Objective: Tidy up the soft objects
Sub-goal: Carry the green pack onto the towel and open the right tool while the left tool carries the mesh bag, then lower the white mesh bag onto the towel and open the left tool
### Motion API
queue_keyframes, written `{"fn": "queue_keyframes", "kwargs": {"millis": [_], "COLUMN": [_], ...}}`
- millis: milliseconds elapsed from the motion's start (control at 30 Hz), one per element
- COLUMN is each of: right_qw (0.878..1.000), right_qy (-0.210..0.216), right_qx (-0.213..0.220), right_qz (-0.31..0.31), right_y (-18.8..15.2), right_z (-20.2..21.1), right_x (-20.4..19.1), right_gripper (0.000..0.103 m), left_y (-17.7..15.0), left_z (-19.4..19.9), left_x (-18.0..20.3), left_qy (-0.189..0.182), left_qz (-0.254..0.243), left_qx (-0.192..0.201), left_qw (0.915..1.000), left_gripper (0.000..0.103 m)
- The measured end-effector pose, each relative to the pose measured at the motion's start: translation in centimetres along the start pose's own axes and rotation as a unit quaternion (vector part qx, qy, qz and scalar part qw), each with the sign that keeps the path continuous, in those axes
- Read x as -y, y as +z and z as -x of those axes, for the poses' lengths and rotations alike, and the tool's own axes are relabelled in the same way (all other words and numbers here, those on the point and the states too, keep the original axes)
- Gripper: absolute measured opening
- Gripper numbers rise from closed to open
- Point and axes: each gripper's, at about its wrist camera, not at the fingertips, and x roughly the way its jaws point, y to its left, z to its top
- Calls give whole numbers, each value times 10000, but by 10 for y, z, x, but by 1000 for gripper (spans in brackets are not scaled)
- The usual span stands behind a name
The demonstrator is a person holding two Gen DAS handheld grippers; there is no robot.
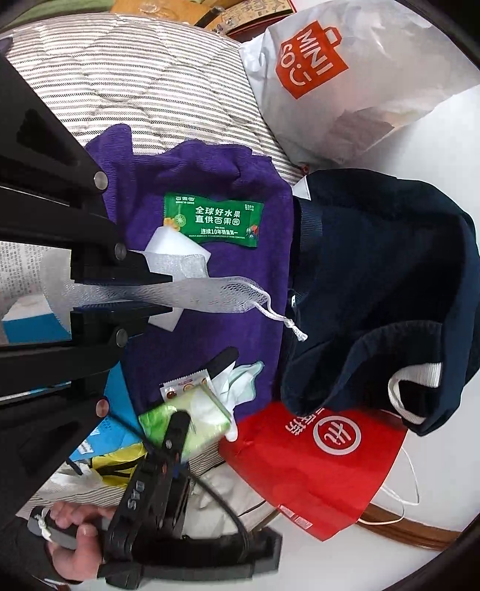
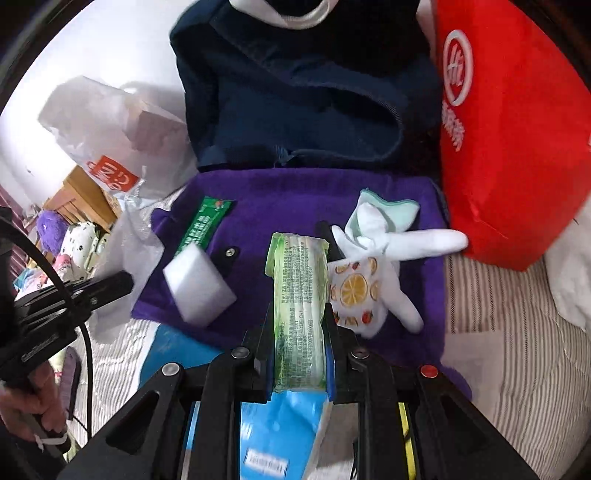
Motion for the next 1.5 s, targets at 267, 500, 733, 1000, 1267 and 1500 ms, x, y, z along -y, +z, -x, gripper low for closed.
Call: {"fn": "queue_keyframes", "kwargs": {"millis": [267, 500, 733, 1000, 1267, 1500], "right_qw": [9988, 9969, 9986, 9994, 9998, 9998], "right_qy": [-130, -198, -117, -246, -137, -96], "right_qx": [-445, -675, -362, -31, 86, 137], "right_qz": [127, 352, 354, 241, 146, 63], "right_y": [13, 14, 14, 12, 0, -6], "right_z": [-45, -57, -35, 2, 24, 37], "right_x": [-2, -6, -6, 10, 15, 18], "right_gripper": [20, 27, 56, 56, 56, 56], "left_y": [1, 5, 14, 36, 43, 42], "left_z": [-12, -17, -24, -45, -75, -88], "left_x": [-16, -27, -25, -16, -25, -27], "left_qy": [15, 21, -15, 41, 217, 312], "left_qz": [104, 197, 174, 22, 138, 153], "left_qx": [-95, -117, -151, -213, -455, -594], "left_qw": [9999, 9997, 9997, 9998, 9986, 9976], "left_gripper": [7, 7, 7, 7, 8, 27]}}
